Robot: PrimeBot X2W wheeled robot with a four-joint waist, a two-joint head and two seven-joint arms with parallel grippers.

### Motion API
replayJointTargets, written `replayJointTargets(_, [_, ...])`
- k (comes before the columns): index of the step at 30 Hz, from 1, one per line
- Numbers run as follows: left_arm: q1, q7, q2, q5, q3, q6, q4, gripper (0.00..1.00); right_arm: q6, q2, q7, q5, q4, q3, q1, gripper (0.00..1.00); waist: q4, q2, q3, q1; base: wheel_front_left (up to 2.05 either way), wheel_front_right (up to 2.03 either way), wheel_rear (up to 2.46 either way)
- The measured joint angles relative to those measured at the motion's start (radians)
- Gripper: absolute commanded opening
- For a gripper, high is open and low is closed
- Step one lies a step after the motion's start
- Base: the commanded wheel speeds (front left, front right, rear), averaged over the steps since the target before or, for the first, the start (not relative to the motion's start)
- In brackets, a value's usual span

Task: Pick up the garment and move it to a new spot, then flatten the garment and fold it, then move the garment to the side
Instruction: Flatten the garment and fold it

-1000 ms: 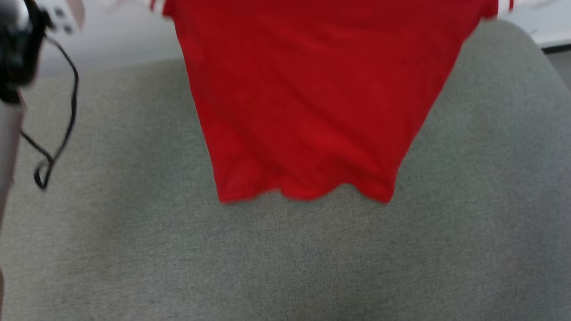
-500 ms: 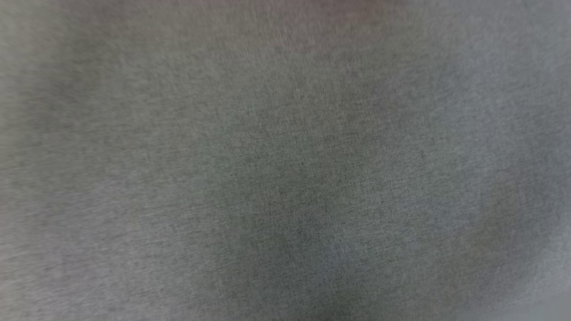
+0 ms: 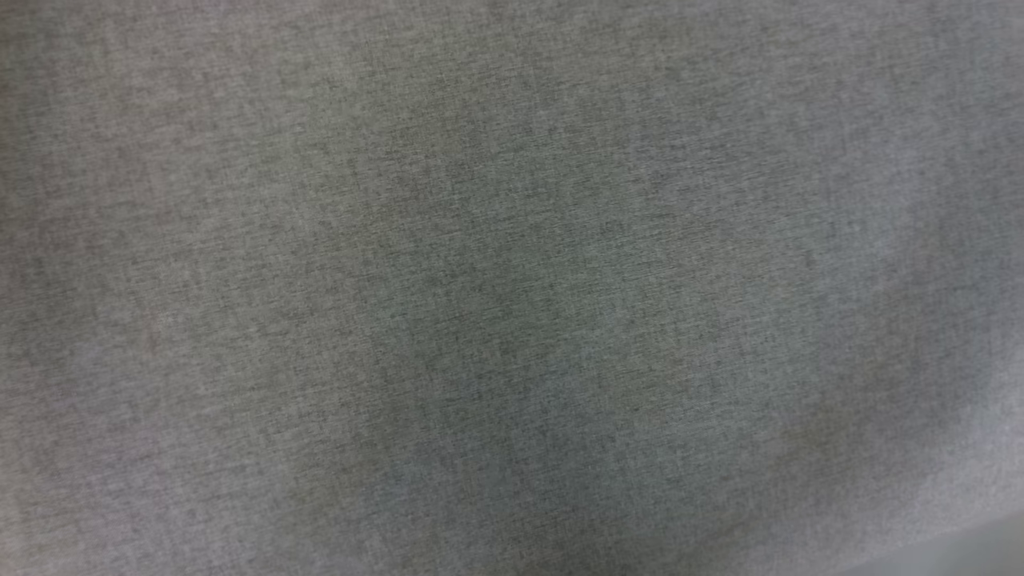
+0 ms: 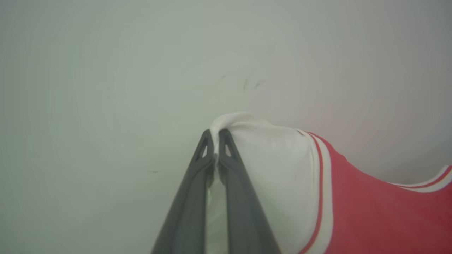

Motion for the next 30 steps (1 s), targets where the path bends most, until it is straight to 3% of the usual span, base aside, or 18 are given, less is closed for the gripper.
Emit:
replayJointTargets(8, [0.182, -0.103, -0.034, -0.092, 0.044, -0.006, 0.046, 0.0, 0.0, 0.001, -0.062, 0.093, 0.082, 0.11, 0.09, 0.0, 0.034, 0.0, -0.042, -0.0001, 0.0, 0.0, 0.0])
replayJointTargets(16, [0.566, -0.244, -0.06, -0.195, 0.095, -0.033, 0.017, 0.0, 0.0, -0.029, -0.093, 0.234, 0.075, 0.196, 0.343, 0.0, 0.07, 0.0, -0.189, -0.0002, 0.0, 0.0, 0.0])
replayJointTargets(22, [0.848, -0.293, -0.063, -0.256, 0.127, -0.036, -0.055, 0.0, 0.0, -0.049, -0.081, 0.311, 0.053, 0.23, 0.546, 0.0, 0.09, 0.0, -0.309, -0.0003, 0.0, 0.0, 0.0])
replayJointTargets(30, [1.33, -0.311, -0.078, -0.314, 0.151, 0.023, -0.211, 0.0, 0.0, -0.072, -0.099, 0.378, -0.011, 0.253, 0.897, 0.0, 0.118, 0.0, -0.517, -0.0004, 0.0, 0.0, 0.0])
